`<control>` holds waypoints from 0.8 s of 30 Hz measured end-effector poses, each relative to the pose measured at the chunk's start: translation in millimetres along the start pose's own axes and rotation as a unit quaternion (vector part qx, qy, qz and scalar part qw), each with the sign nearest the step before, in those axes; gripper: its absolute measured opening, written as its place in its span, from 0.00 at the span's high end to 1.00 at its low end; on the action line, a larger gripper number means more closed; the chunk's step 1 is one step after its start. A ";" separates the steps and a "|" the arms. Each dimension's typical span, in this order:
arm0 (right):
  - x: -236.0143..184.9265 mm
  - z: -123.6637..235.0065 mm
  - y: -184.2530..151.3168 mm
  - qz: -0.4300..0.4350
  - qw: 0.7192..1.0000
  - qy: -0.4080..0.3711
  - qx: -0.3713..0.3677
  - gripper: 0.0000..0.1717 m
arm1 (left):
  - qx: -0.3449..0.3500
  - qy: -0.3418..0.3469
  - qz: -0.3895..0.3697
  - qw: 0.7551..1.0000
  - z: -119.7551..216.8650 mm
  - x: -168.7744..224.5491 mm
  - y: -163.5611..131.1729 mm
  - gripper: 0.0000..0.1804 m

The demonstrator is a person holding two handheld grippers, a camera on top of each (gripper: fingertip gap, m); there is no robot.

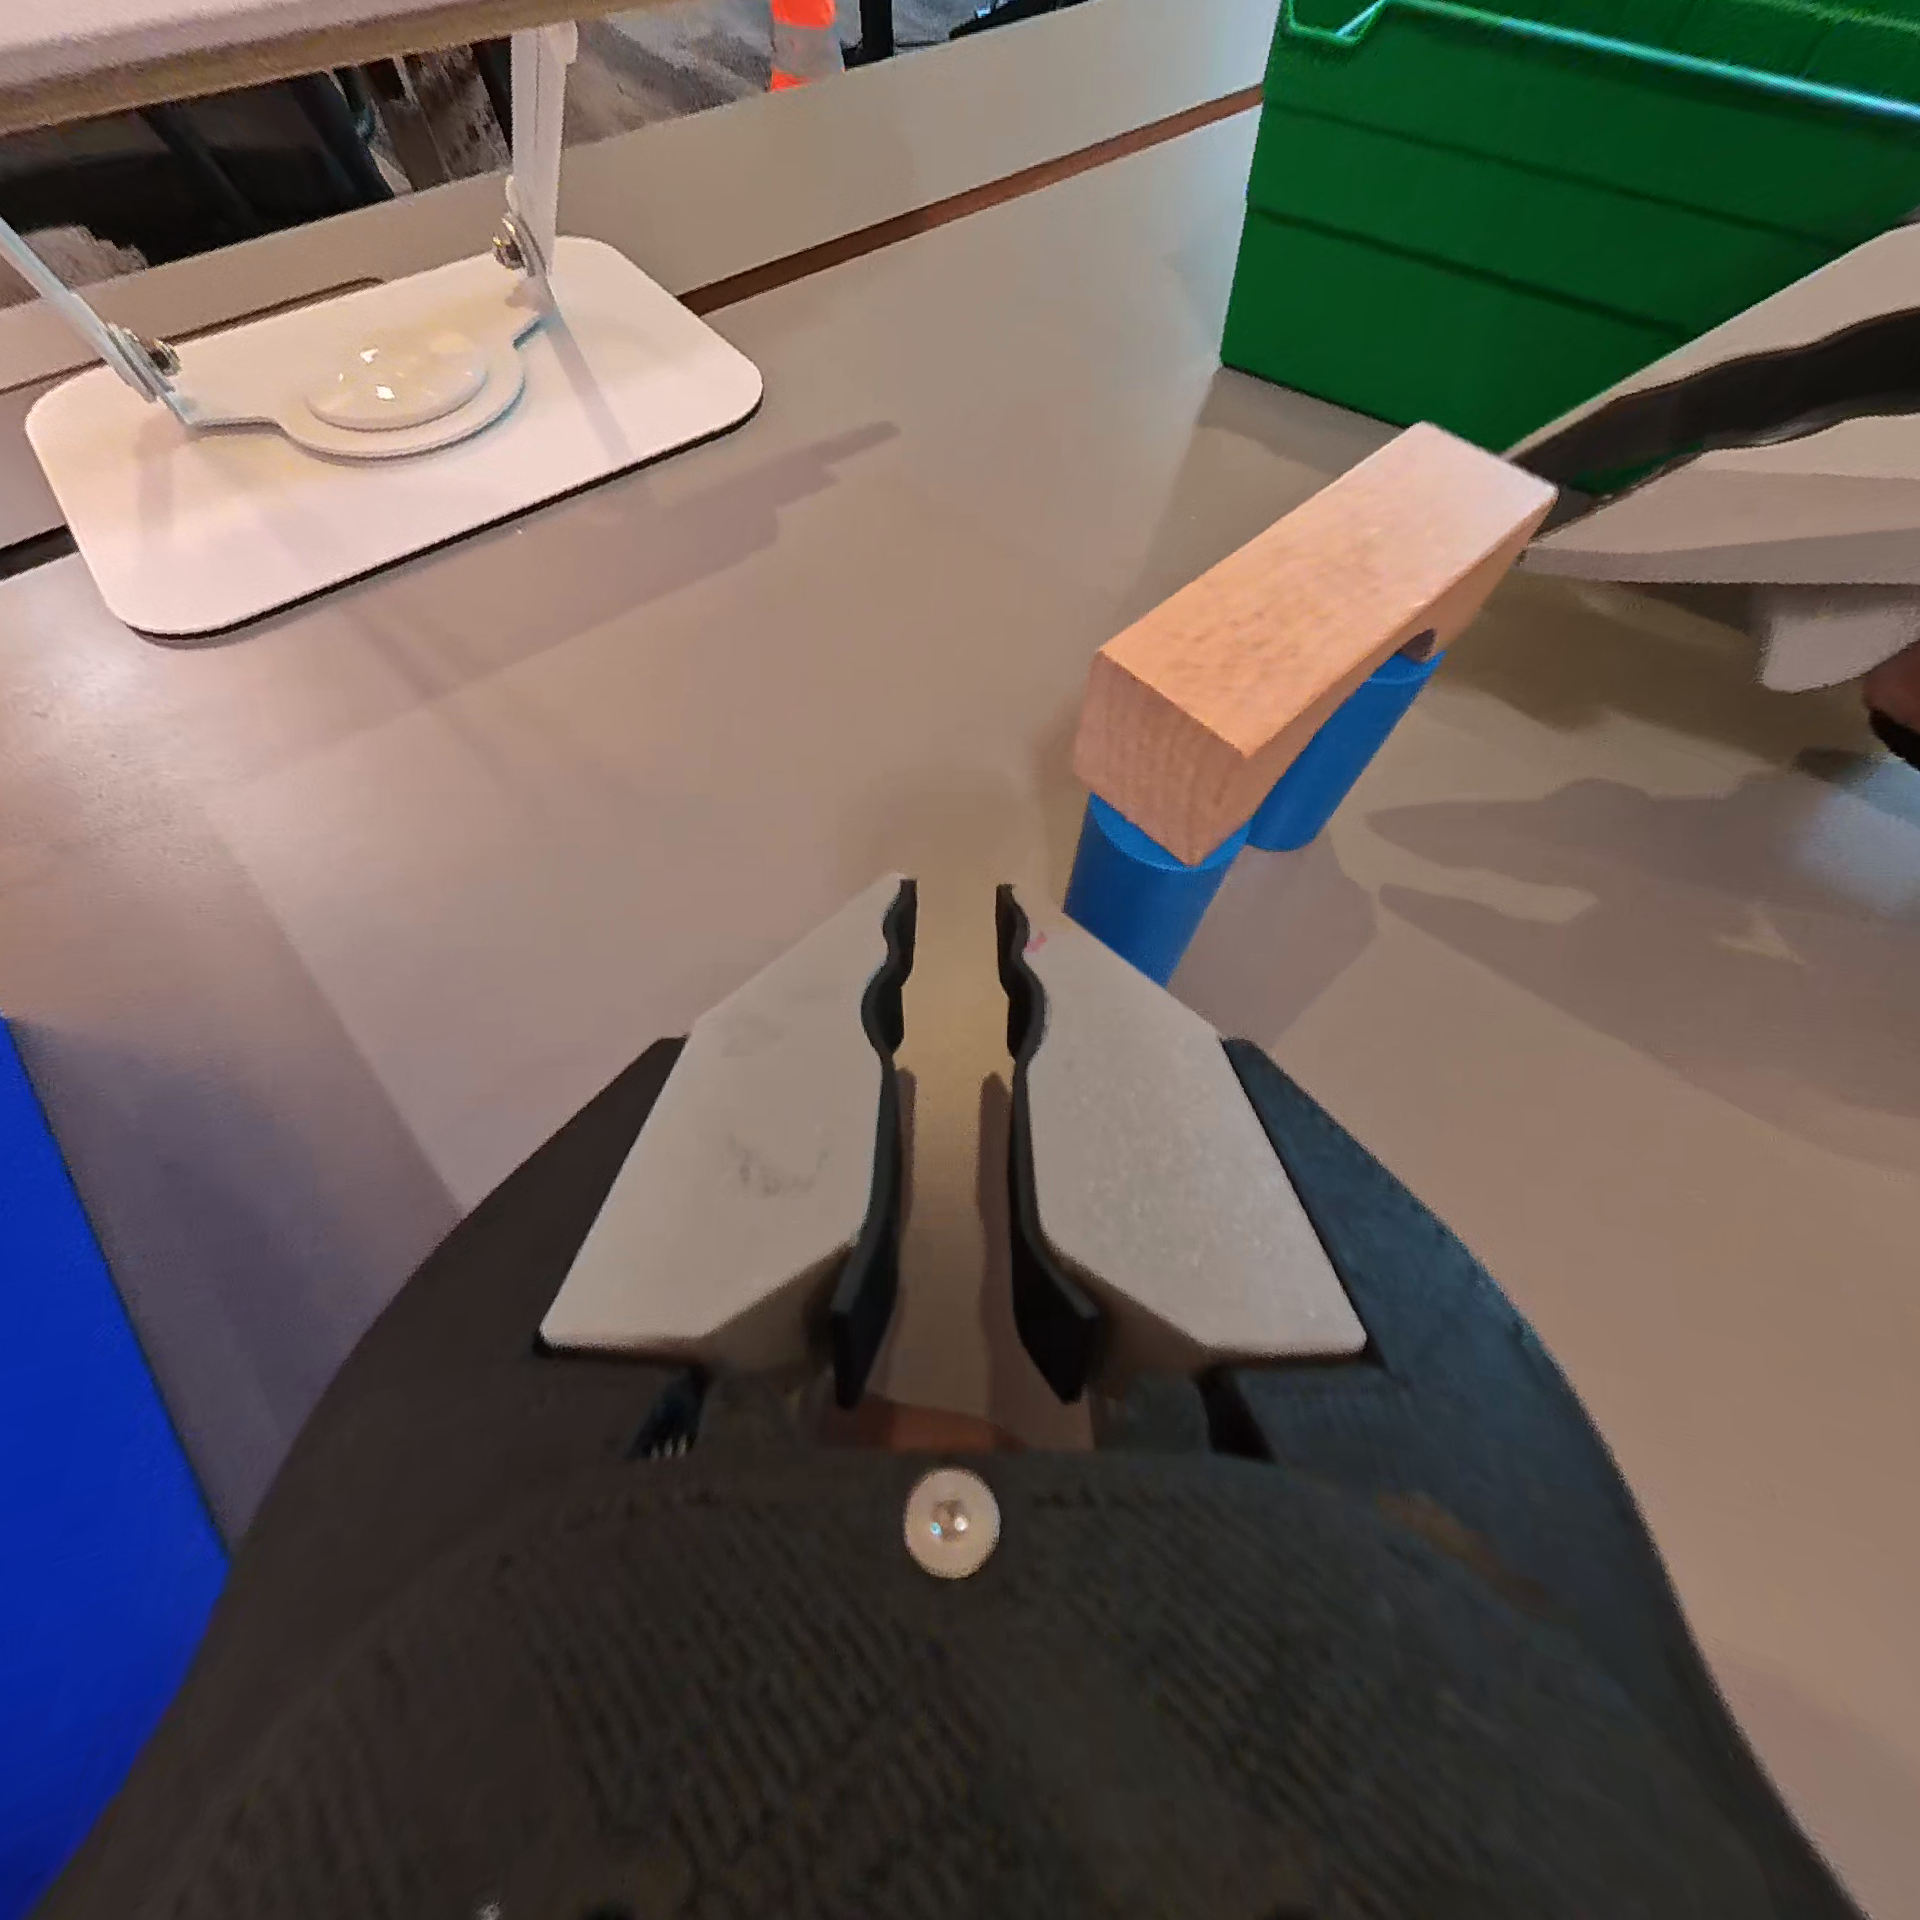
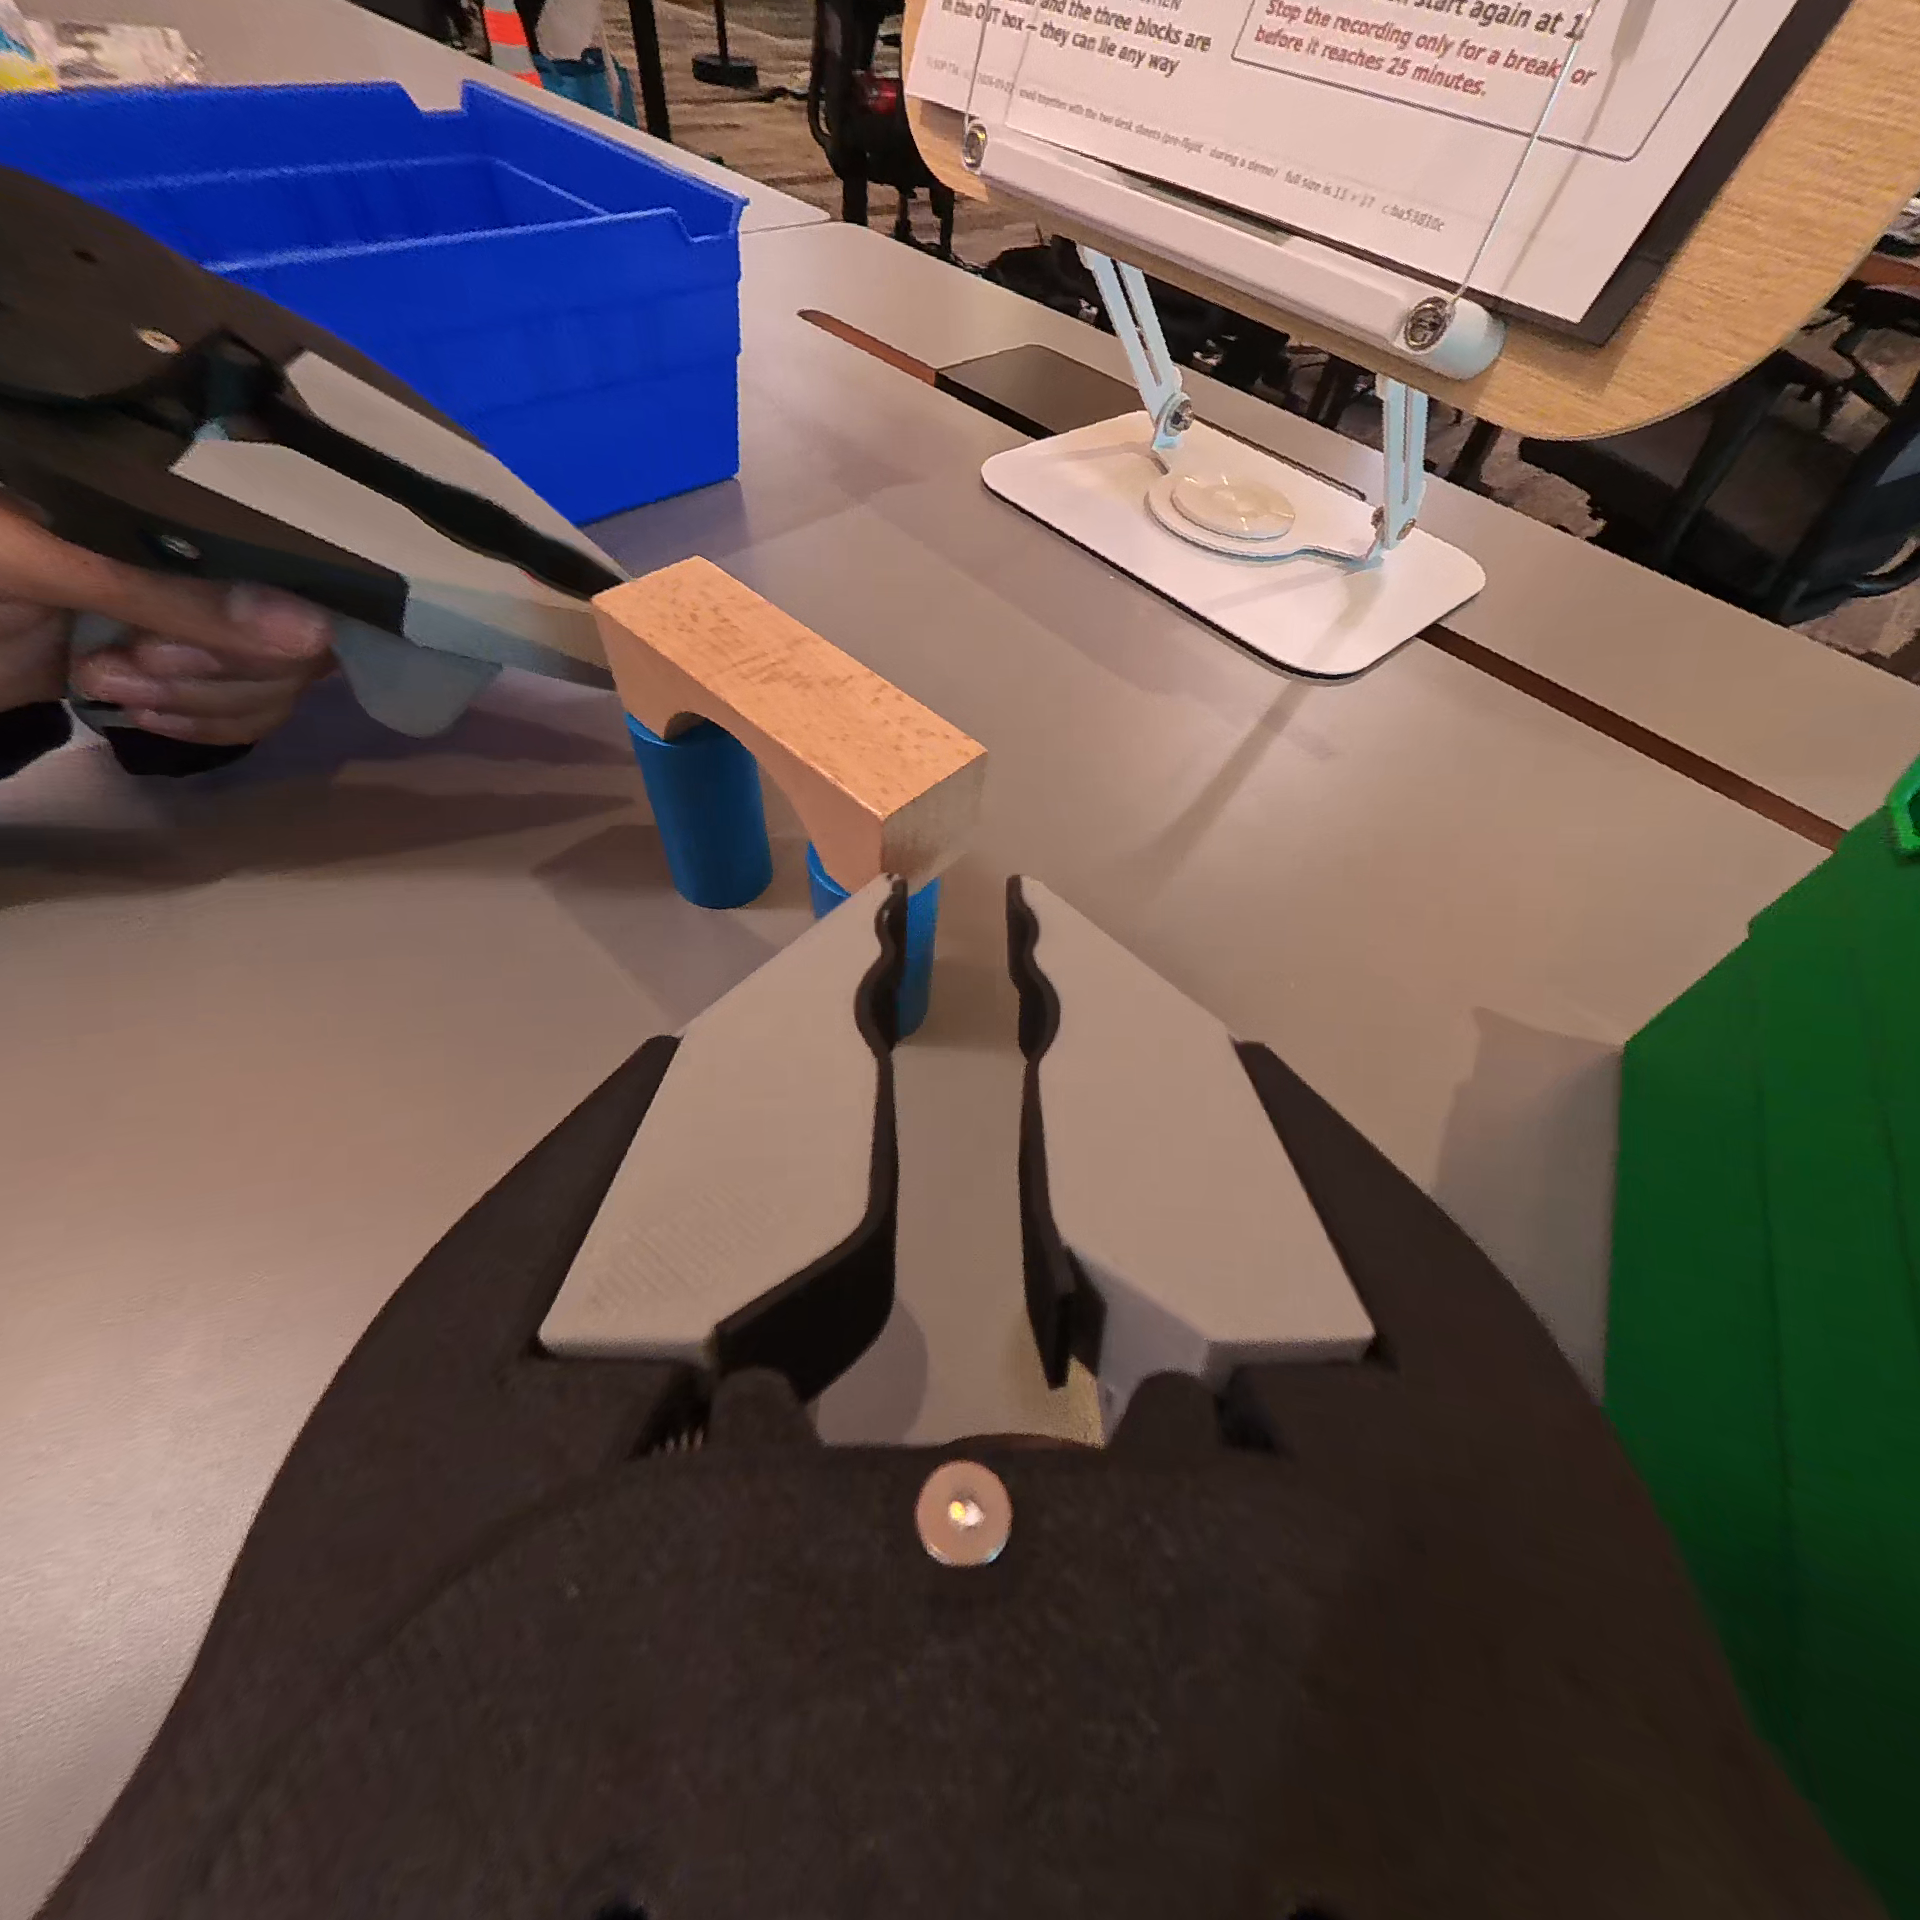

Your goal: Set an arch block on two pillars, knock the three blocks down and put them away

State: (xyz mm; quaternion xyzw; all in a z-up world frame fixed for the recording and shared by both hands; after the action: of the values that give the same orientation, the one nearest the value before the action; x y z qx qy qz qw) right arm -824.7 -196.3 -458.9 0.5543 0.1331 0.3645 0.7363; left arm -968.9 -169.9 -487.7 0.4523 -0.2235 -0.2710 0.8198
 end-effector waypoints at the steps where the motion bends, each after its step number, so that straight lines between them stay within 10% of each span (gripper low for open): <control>1: -0.8 -0.5 0.5 0.000 1.000 0.001 0.001 0.92 | -0.002 0.000 -0.001 1.000 -0.5 0.0 -0.7 0.93; 24: 8.3 8.6 5.5 0.004 1.000 -0.020 0.021 0.91 | -0.001 0.018 -0.009 1.000 0.1 -4.0 -1.0 0.93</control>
State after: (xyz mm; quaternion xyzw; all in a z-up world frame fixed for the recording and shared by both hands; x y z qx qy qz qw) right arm -815.9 -196.2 -449.1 0.5772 0.1232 0.3532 0.7259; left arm -972.3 -167.8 -489.0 0.4584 -0.2042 -0.2709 0.8214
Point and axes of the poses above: each gripper's, where its closed fingertips meet, z back along the fingers, y out of its top, x = y × z across the jaws, the point moved 2 cm from there along z, back along the fingers, and after that the axes turned 7 degrees about z, right-handed, at the moved point
